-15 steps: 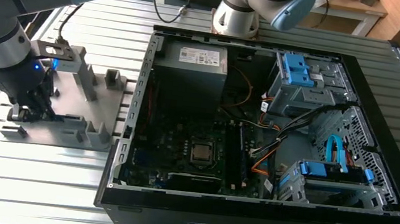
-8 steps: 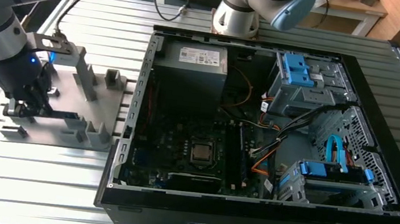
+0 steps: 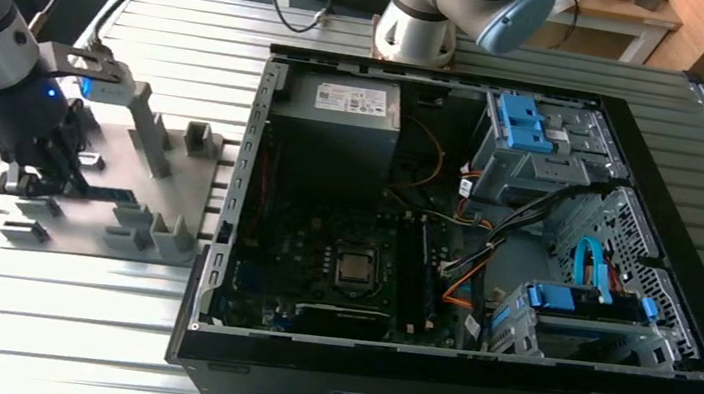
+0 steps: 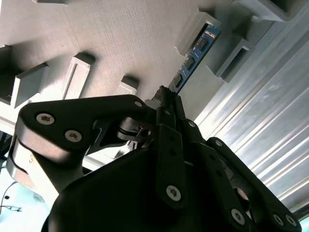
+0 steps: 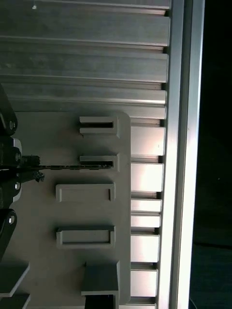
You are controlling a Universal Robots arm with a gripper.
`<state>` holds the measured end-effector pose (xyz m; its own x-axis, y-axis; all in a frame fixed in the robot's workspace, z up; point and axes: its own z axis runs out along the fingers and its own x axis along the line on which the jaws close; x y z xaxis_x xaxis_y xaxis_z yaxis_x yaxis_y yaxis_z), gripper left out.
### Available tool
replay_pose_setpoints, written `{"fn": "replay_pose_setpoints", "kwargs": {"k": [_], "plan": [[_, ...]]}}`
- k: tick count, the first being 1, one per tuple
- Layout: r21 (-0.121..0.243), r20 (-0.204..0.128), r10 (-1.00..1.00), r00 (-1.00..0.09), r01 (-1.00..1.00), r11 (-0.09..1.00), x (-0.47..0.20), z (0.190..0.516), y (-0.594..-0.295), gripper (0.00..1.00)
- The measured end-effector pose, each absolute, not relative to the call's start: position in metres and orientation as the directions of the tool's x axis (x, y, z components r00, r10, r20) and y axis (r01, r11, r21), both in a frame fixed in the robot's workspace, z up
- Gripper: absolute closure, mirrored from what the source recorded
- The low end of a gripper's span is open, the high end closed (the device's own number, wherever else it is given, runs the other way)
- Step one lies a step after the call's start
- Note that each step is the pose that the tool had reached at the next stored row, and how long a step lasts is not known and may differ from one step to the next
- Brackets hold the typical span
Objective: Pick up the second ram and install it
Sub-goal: 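Pick up the second ram and move it above second insertion slot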
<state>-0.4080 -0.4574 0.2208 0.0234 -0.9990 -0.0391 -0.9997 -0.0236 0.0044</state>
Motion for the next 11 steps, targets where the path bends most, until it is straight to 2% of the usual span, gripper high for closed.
{"fn": "replay_pose_setpoints", "kwargs": {"k": [11], "plan": [[0.004,-0.041,-0.999,0.023,-1.000,-0.024,-0.4080,0.2299,-0.4573,0.86]]}}
